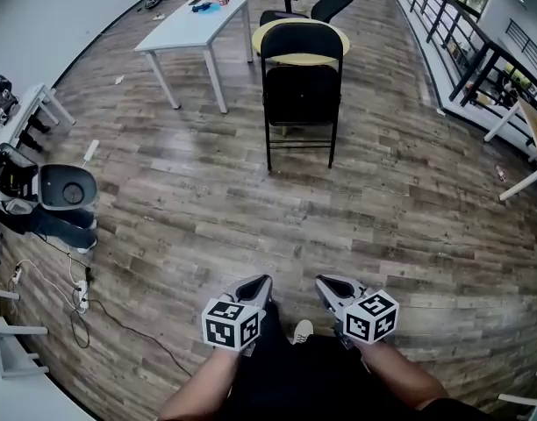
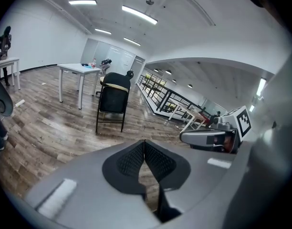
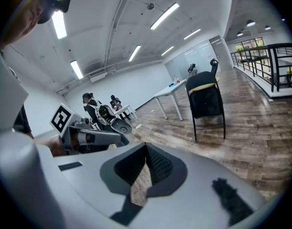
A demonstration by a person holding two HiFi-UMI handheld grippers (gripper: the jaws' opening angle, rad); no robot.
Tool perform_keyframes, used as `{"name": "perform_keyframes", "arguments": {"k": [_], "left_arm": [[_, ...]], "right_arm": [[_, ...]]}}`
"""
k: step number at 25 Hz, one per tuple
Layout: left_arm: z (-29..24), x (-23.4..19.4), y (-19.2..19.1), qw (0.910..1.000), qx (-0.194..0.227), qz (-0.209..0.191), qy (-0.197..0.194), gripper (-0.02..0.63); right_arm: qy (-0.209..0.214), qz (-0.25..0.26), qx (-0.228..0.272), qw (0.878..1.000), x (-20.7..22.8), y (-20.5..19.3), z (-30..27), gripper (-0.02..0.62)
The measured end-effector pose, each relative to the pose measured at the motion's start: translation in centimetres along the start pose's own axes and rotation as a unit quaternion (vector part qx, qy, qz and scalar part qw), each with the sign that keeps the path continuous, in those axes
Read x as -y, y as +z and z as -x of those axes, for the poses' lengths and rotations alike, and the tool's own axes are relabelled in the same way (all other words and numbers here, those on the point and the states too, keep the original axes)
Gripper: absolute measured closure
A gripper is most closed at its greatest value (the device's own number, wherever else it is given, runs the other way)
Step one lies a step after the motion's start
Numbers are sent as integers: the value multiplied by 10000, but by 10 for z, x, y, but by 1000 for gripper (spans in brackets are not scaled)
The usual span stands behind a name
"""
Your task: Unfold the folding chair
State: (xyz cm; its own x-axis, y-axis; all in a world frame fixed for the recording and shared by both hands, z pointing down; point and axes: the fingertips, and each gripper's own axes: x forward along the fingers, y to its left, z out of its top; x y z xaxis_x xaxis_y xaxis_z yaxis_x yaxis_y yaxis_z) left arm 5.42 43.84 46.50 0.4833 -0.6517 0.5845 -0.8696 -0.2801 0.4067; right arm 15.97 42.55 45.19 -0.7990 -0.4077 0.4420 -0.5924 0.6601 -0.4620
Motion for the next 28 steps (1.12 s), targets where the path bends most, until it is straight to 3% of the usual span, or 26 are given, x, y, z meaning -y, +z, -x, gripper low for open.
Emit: {"name": "perform_keyframes", "arguments": {"k": [13,23,28], "left_arm": [[-23,-93,47,9996,-203,113,136,595],[-22,-136,128,9997,170,-155,30,595],[-22,-156,134,9996,-100,-217,-134,595]], "right_arm": [[-65,-180,-385,9991,22,28,-85,591],[-199,134,-26,9997,20,105,-130,591],[-244,150,16,9996,14,119,-154,591]]}}
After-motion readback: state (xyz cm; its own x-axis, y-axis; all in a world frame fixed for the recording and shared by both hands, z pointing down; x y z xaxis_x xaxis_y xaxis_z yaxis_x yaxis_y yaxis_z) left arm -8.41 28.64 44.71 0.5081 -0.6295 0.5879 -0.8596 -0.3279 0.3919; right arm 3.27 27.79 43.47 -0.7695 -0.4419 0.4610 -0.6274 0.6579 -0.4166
